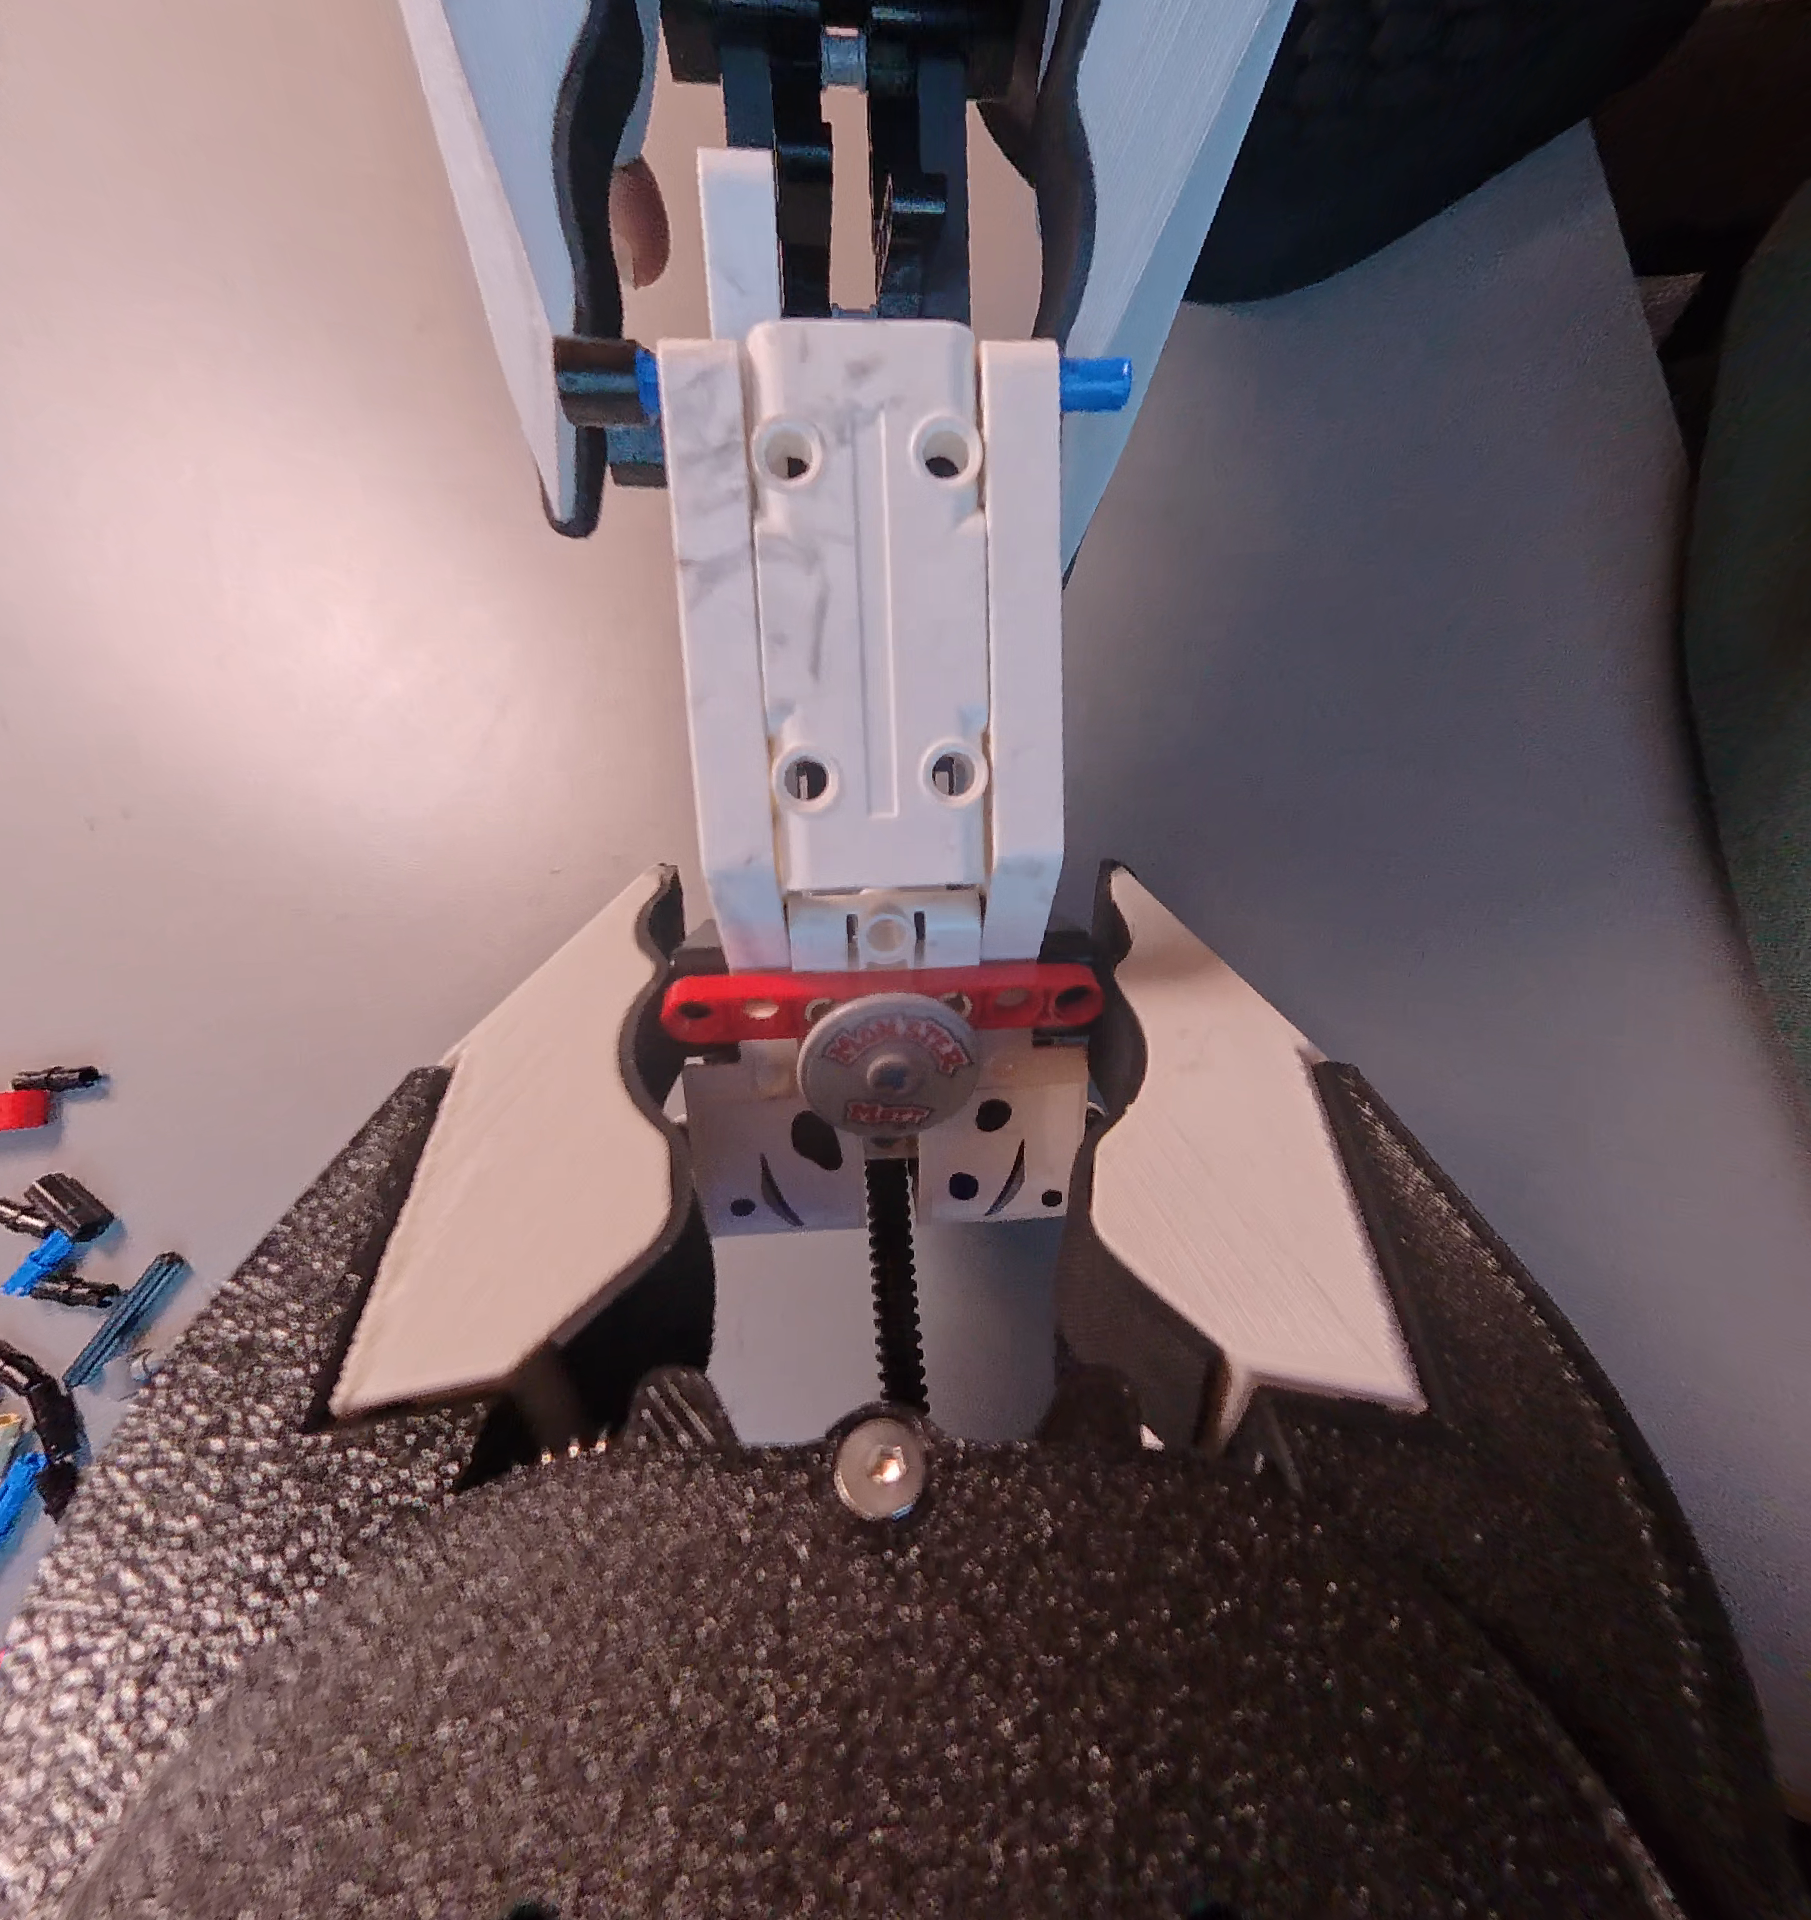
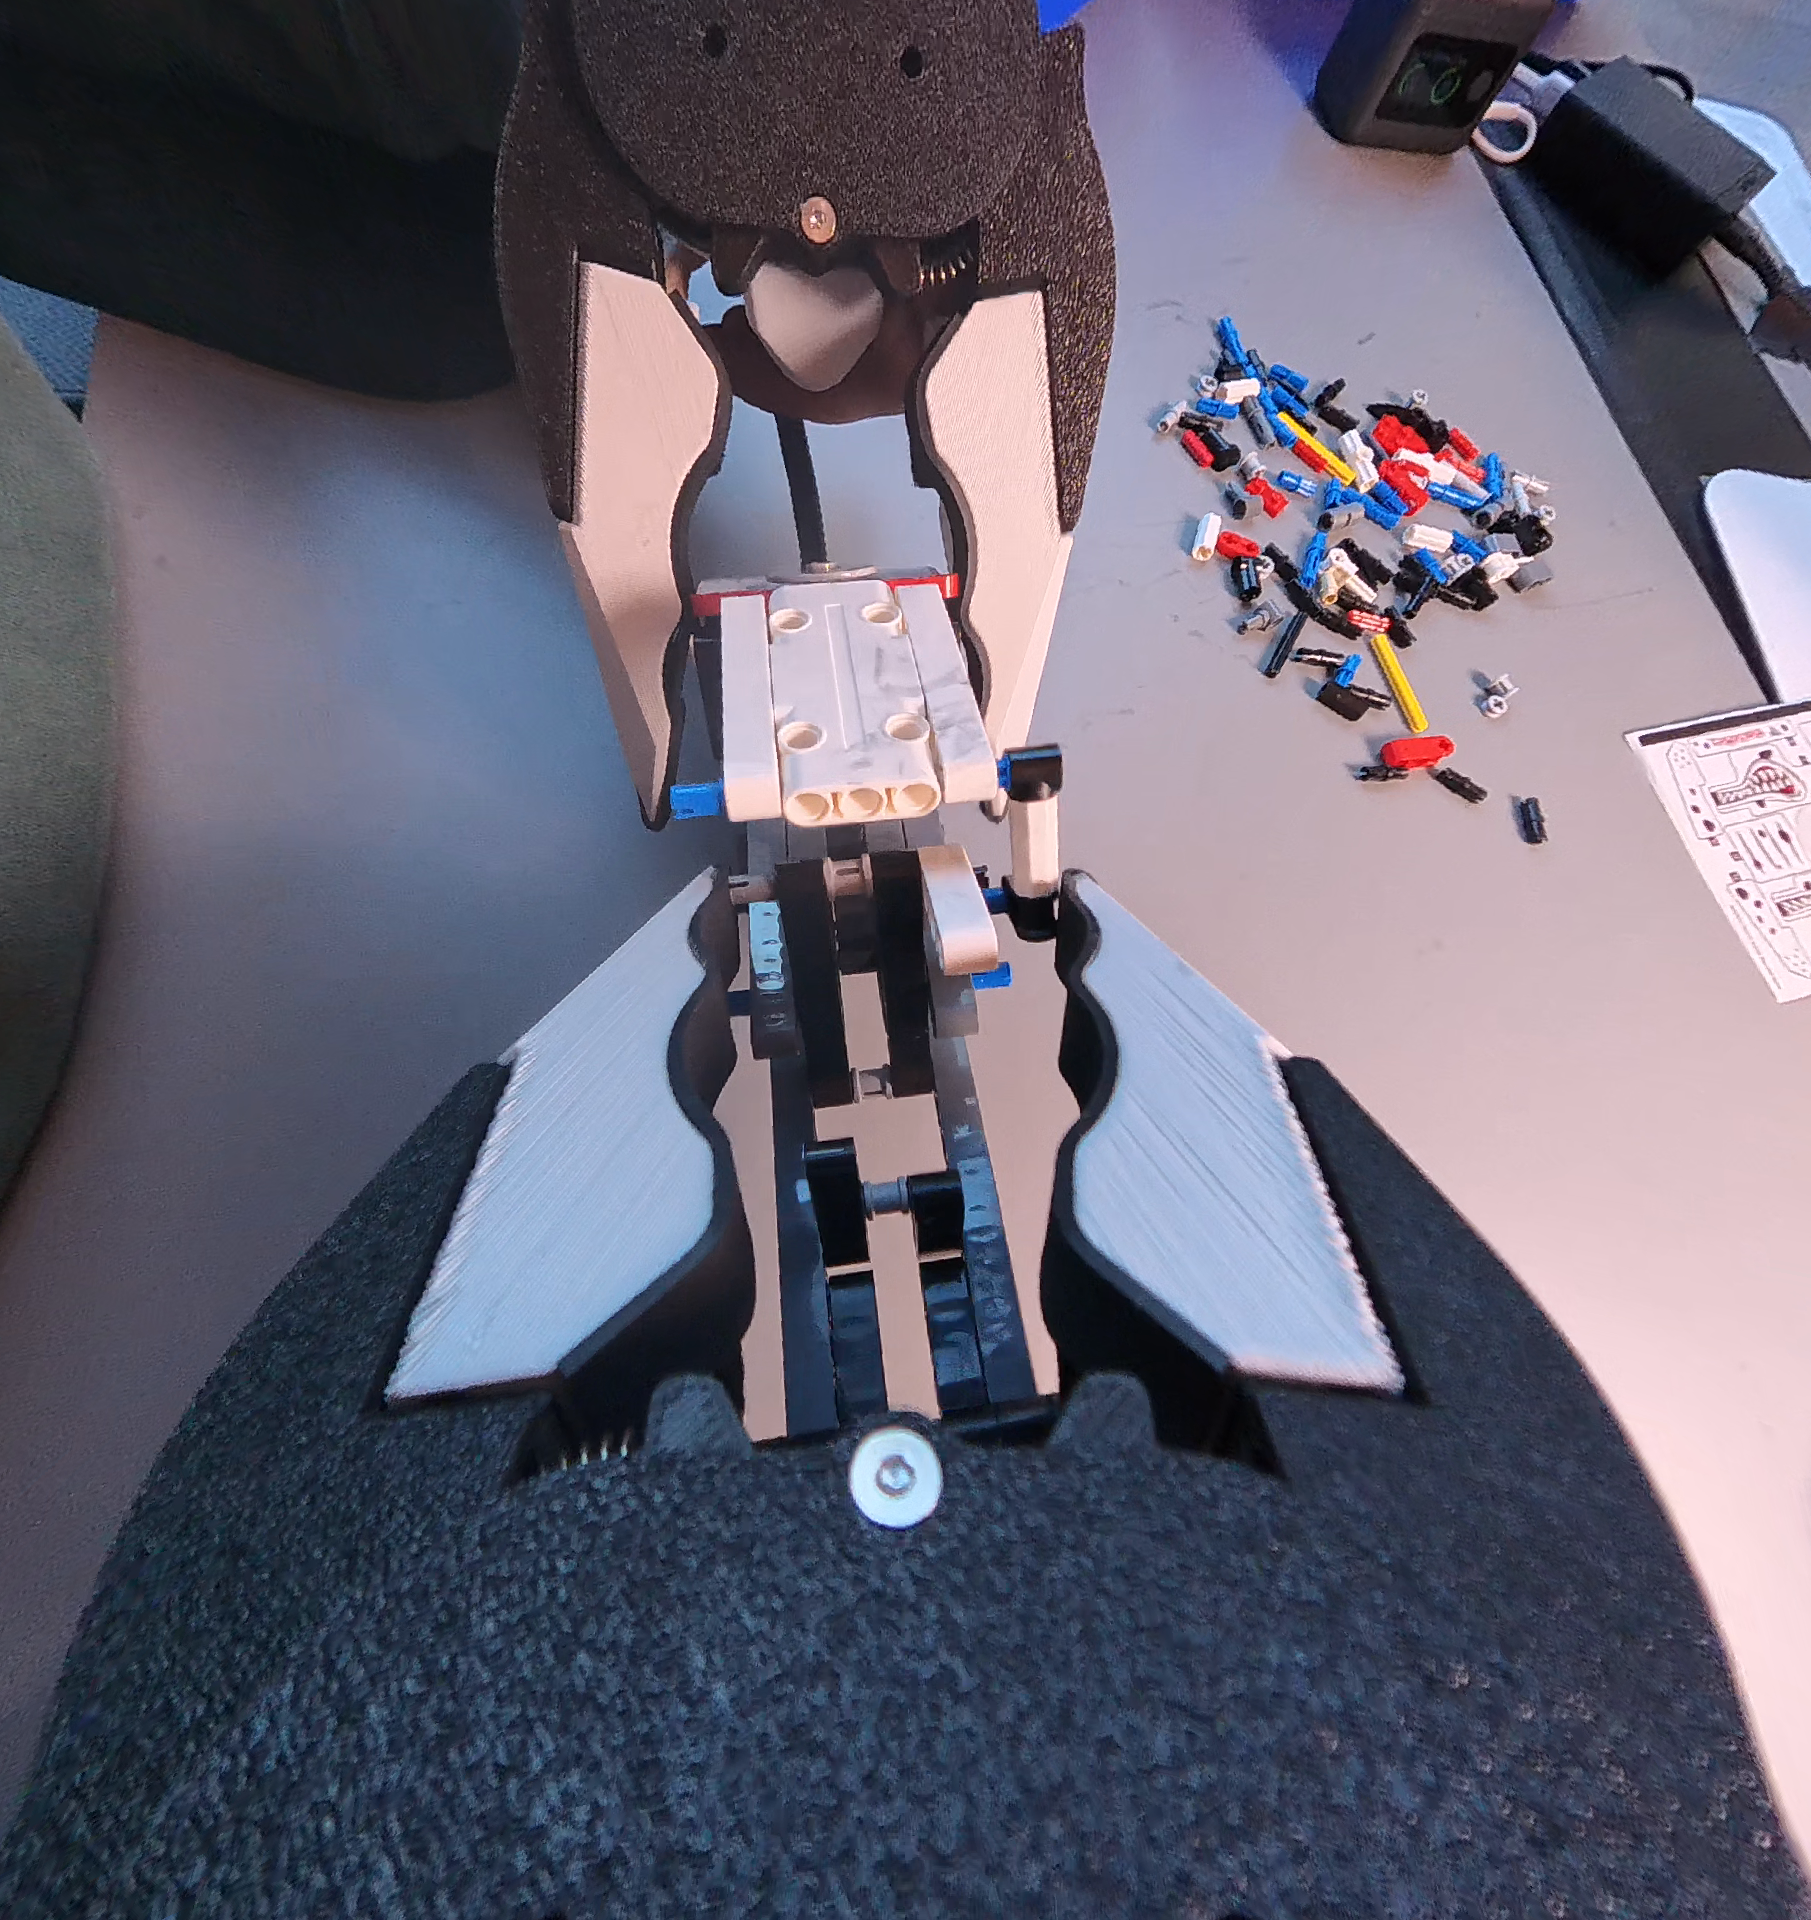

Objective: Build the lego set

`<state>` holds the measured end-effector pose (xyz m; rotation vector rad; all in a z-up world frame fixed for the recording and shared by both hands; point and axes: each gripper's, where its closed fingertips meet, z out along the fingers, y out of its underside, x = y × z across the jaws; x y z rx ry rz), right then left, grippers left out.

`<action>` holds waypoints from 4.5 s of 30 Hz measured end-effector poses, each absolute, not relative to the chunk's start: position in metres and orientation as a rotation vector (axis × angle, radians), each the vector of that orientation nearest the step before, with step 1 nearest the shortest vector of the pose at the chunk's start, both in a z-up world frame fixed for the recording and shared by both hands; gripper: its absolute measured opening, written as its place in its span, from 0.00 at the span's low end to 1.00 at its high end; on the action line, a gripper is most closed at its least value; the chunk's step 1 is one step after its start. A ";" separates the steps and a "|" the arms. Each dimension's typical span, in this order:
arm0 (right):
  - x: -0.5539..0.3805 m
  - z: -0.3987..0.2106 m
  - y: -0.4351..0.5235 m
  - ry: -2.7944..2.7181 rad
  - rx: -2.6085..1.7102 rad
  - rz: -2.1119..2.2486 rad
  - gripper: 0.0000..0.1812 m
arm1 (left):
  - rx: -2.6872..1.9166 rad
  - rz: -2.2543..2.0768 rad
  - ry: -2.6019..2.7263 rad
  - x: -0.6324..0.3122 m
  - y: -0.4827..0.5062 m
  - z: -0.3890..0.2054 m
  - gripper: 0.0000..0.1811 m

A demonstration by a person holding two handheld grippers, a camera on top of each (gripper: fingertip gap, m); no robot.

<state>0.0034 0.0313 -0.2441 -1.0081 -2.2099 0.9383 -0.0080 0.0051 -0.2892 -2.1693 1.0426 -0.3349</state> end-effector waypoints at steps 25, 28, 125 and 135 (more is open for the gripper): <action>0.031 -0.230 0.020 -2.517 -0.785 1.201 0.34 | -2.072 -0.577 1.260 0.006 -0.010 -0.290 0.43; 0.034 -0.237 0.019 -2.551 -0.785 1.175 0.32 | -2.075 -0.586 1.255 0.007 -0.009 -0.289 0.43; 0.038 -0.246 0.022 -2.242 -1.149 1.013 0.22 | -2.098 -0.450 1.201 0.019 -0.001 -0.288 0.43; 0.035 -0.239 0.024 -2.178 -1.087 0.967 0.34 | -2.084 -0.331 1.200 0.013 0.003 -0.286 0.43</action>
